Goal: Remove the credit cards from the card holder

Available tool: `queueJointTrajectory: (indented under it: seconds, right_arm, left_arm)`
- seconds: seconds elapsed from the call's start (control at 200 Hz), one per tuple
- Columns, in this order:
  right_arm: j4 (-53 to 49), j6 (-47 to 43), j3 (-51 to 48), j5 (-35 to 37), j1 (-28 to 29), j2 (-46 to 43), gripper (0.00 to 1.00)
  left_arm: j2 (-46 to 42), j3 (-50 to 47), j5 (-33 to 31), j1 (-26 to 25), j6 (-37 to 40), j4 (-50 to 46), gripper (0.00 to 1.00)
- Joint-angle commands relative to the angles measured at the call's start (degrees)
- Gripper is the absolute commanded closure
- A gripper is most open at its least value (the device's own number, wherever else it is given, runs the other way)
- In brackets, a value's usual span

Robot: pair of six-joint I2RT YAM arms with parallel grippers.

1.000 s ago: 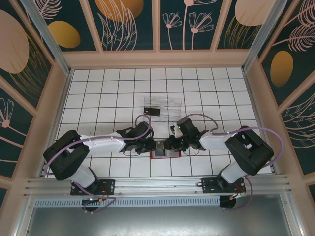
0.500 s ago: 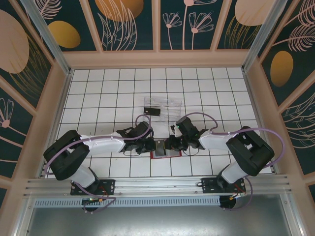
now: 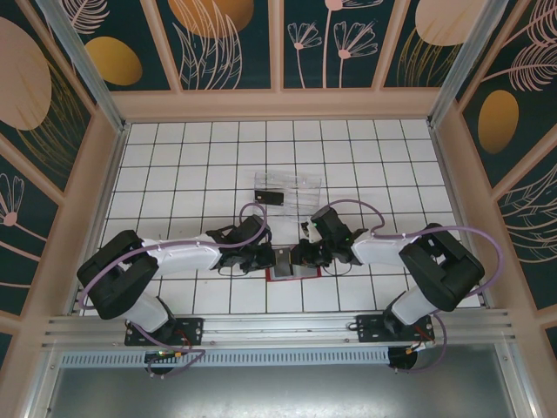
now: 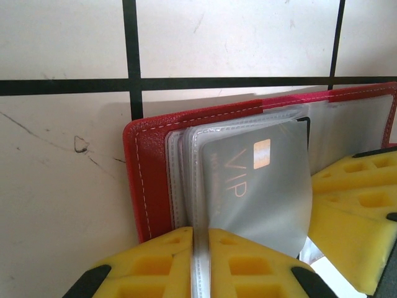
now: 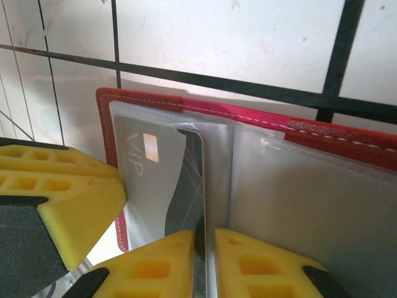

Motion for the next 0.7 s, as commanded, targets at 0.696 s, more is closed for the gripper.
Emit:
queueJointTrajectory:
  seconds: [0.696]
  right_arm:
    - [11.1, 3.7, -3.7, -7.1, 0.4, -0.8, 0.87]
  left_arm:
    - [2.3, -1.0, 1.8, 0.0, -0.2, 0.1, 0.89]
